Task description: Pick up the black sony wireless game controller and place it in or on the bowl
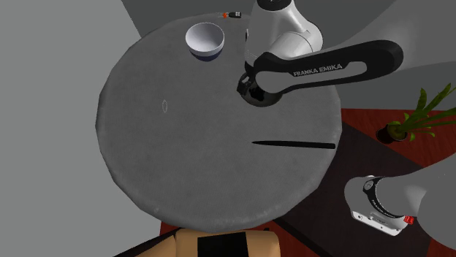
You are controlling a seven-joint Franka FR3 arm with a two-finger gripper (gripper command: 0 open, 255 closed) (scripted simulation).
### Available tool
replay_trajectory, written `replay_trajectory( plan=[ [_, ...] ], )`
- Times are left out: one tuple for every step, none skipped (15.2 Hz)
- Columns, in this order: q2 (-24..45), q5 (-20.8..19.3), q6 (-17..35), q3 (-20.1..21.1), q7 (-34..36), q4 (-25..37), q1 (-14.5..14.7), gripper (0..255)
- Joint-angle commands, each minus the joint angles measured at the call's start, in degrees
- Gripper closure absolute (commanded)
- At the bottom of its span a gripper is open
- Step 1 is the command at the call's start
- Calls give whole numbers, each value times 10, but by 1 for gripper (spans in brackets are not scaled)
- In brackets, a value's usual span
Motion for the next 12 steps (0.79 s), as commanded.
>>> replay_trajectory(
  plan=[
    [0,0,0,0,0,0,0,0],
    [0,0,0,0,0,0,0,0],
    [0,0,0,0,0,0,0,255],
    [0,0,0,0,0,0,0,255],
    [0,0,0,0,0,0,0,255],
    [0,0,0,0,0,0,0,255],
    [0,0,0,0,0,0,0,255],
    [0,0,0,0,0,0,0,255],
    [0,0,0,0,0,0,0,255],
    [0,0,0,0,0,0,0,255],
    [0,0,0,0,0,1,0,255],
    [0,0,0,0,0,1,0,255]
  ],
)
